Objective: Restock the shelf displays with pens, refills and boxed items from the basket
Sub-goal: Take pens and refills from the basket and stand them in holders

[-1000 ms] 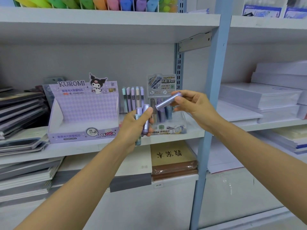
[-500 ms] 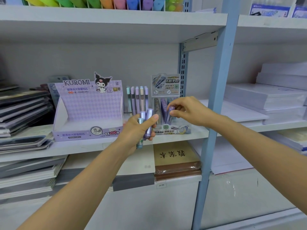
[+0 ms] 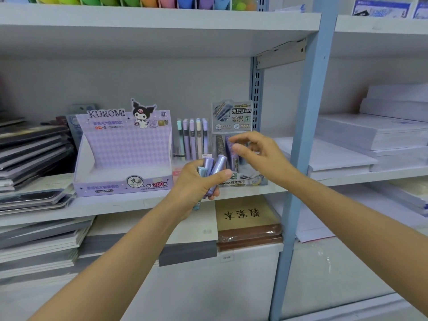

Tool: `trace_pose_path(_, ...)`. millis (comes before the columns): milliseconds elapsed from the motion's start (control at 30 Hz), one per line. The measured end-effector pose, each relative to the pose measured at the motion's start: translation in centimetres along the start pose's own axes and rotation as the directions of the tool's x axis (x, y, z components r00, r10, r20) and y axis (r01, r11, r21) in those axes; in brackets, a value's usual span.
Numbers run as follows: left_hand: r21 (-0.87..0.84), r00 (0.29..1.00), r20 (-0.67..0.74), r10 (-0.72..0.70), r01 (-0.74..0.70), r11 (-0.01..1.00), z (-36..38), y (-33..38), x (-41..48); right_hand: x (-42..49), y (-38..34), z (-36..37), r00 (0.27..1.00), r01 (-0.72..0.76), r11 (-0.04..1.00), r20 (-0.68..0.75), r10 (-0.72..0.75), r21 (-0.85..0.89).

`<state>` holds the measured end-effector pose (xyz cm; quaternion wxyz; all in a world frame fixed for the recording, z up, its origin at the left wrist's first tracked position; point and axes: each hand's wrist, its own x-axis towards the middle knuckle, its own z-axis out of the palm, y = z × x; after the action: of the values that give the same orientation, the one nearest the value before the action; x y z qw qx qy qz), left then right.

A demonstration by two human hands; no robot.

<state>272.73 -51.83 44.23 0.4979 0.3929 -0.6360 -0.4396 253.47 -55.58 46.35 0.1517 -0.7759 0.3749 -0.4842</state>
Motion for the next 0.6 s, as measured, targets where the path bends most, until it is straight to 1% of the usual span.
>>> trace_pose_path(33, 0.001, 1.000, 0.006, 0.005, -0.005, 1.000, 0.2, 0.0, 0.1, -0.1, -0.5, 0.0, 0.998, -0.012, 0.991, 0.059, 0.004, 0.130)
trace_pose_path(67, 0.001, 1.000, 0.014, 0.010, -0.010, 1.000, 0.4, 0.0, 0.1, -0.2, -0.8, 0.0, 0.992, -0.026, 0.977, 0.127, -0.001, 0.214)
trace_pose_path(100, 0.002, 1.000, 0.025, 0.016, -0.016, 1.000, 0.5, 0.0, 0.1, -0.3, -1.1, 0.1, 0.983, -0.030, 0.971, 0.182, -0.014, 0.238)
trace_pose_path(167, 0.004, 0.999, 0.048, 0.024, -0.025, 1.000, 0.7, 0.0, 0.0, -0.3, -1.3, 0.2, 0.975, -0.032, 0.972, 0.221, -0.021, 0.235)
trace_pose_path(233, -0.015, 0.998, 0.056, 0.019, -0.018, 1.000, 0.4, -0.1, -0.1, -0.3, -1.2, 0.0, 0.984, -0.060, 0.952, 0.180, 0.005, 0.302)
trace_pose_path(300, -0.065, 1.000, 0.030, 0.007, -0.005, 0.998, -0.1, -0.1, 0.0, -0.4, -0.8, -0.6, 0.996, -0.058, 0.924, 0.085, 0.028, 0.379)
trace_pose_path(367, -0.143, 0.999, -0.046, 0.002, -0.009, 0.990, -0.6, -0.2, 0.2, -0.6, -0.3, -1.3, 0.999, -0.054, 0.905, 0.026, 0.048, 0.421)
trace_pose_path(400, -0.182, 0.996, -0.089, 0.007, -0.023, 0.983, -0.7, -0.2, 0.3, -0.8, -0.1, -1.5, 0.998, -0.069, 0.902, 0.036, 0.060, 0.427)
trace_pose_path(467, -0.224, 0.988, -0.154, 0.027, -0.062, 0.973, -0.6, -0.3, 0.6, -1.4, 0.3, -1.6, 0.987, -0.131, 0.893, 0.139, 0.077, 0.430)
trace_pose_path(533, -0.222, 0.981, -0.186, 0.053, -0.095, 0.971, -0.2, -0.3, 0.7, -2.2, 0.4, -1.4, 0.953, -0.202, 0.887, 0.292, 0.080, 0.416)
trace_pose_path(567, -0.215, 0.979, -0.194, 0.061, -0.104, 0.971, 0.0, -0.3, 0.8, -2.4, 0.4, -1.3, 0.938, -0.208, 0.898, 0.340, 0.071, 0.389)
trace_pose_path(600, -0.205, 0.979, -0.195, 0.066, -0.107, 0.973, 0.3, -0.3, 1.0, -2.5, 0.3, -1.1, 0.933, -0.195, 0.913, 0.354, 0.061, 0.359)
